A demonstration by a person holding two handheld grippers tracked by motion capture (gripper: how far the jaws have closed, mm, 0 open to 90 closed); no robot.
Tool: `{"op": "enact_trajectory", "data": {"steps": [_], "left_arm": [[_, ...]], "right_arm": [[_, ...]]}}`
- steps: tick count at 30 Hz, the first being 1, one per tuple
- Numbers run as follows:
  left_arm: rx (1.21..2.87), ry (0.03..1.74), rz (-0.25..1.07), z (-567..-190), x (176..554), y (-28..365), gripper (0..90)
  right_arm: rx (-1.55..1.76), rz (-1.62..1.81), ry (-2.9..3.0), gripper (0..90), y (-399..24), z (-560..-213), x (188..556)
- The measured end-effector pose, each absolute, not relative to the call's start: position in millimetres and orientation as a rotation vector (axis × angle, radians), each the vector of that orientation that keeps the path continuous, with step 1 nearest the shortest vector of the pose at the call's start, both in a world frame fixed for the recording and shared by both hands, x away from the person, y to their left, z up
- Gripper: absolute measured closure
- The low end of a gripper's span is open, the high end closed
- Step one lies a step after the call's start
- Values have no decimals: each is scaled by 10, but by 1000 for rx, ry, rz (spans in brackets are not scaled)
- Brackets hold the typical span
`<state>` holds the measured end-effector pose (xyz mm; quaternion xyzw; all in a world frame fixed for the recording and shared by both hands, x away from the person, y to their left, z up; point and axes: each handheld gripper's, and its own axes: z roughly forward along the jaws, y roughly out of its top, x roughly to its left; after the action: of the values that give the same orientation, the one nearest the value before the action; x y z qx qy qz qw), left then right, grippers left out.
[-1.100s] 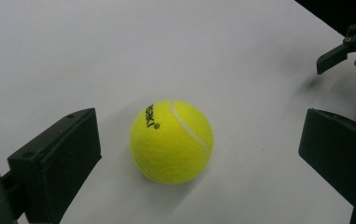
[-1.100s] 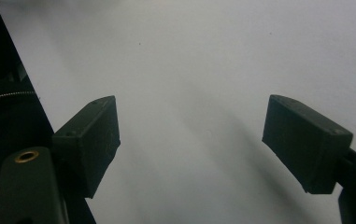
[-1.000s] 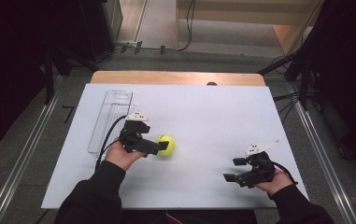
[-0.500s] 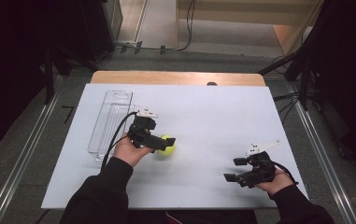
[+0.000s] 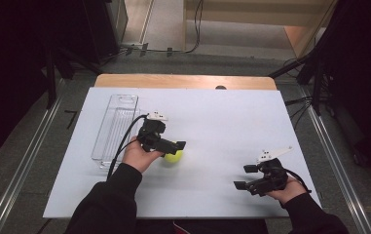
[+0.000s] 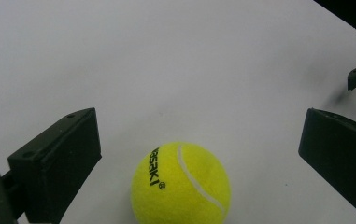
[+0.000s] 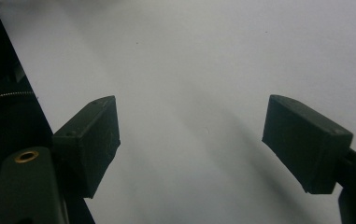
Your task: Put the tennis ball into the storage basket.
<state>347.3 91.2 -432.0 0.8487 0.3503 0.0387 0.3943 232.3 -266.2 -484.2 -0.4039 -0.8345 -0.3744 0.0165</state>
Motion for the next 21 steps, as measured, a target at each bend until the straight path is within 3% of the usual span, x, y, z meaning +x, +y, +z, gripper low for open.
{"op": "enact_trajectory", "data": {"steps": [21], "left_arm": [[2165, 883, 99, -4503, 3443, 913, 0]], "right_arm": [[-1241, -1156, -2603, 170, -2653, -4849, 2325]]}}
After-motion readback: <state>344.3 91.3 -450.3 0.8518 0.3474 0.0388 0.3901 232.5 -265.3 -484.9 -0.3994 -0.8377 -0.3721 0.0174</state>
